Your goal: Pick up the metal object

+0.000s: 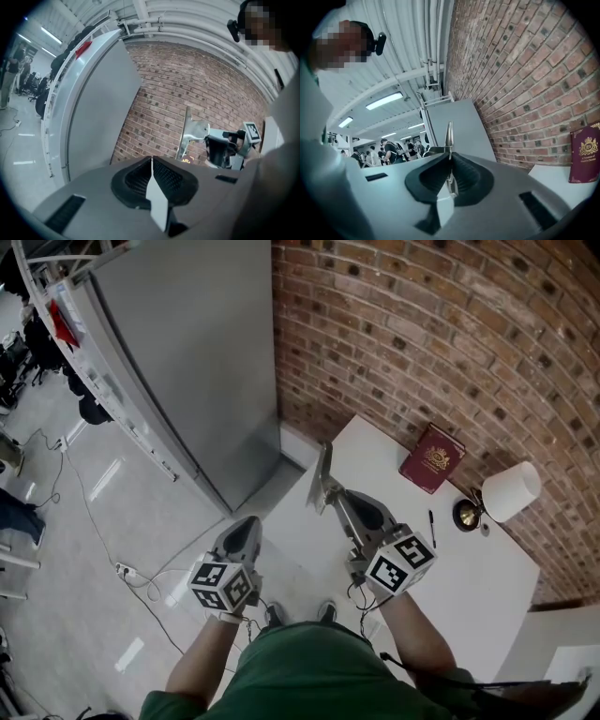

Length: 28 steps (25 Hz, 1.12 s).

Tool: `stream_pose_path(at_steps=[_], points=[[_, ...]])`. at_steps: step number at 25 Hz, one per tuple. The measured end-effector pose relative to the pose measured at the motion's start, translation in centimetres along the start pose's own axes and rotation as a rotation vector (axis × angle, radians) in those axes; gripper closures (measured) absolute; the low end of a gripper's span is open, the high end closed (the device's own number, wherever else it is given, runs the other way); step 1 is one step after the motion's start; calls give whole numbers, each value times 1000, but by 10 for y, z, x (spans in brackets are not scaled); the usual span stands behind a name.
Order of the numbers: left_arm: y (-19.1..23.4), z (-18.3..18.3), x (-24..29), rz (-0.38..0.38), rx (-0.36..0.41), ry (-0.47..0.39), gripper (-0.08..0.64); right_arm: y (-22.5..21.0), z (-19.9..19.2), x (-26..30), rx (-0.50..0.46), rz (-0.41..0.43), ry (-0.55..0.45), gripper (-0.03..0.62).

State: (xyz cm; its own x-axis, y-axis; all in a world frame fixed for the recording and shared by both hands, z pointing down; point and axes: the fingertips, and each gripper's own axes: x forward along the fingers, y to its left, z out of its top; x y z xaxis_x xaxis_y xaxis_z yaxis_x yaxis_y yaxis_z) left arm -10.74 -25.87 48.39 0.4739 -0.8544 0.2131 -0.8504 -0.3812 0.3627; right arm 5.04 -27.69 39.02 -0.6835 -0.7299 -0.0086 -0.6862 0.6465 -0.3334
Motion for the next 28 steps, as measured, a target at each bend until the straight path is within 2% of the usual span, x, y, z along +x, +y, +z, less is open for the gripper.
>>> stream_pose_path(at_steps=[6,16,28], points=[[-10,13,-3,-26,9,-30,548,16,15,-3,75,56,-50,572],[-15,3,-12,-19,1,-22,548,17,17,-17,233,120,-118,569],[-16,-2,-26,0,-10,-20,548,33,21,-23,234,163,-124,569]])
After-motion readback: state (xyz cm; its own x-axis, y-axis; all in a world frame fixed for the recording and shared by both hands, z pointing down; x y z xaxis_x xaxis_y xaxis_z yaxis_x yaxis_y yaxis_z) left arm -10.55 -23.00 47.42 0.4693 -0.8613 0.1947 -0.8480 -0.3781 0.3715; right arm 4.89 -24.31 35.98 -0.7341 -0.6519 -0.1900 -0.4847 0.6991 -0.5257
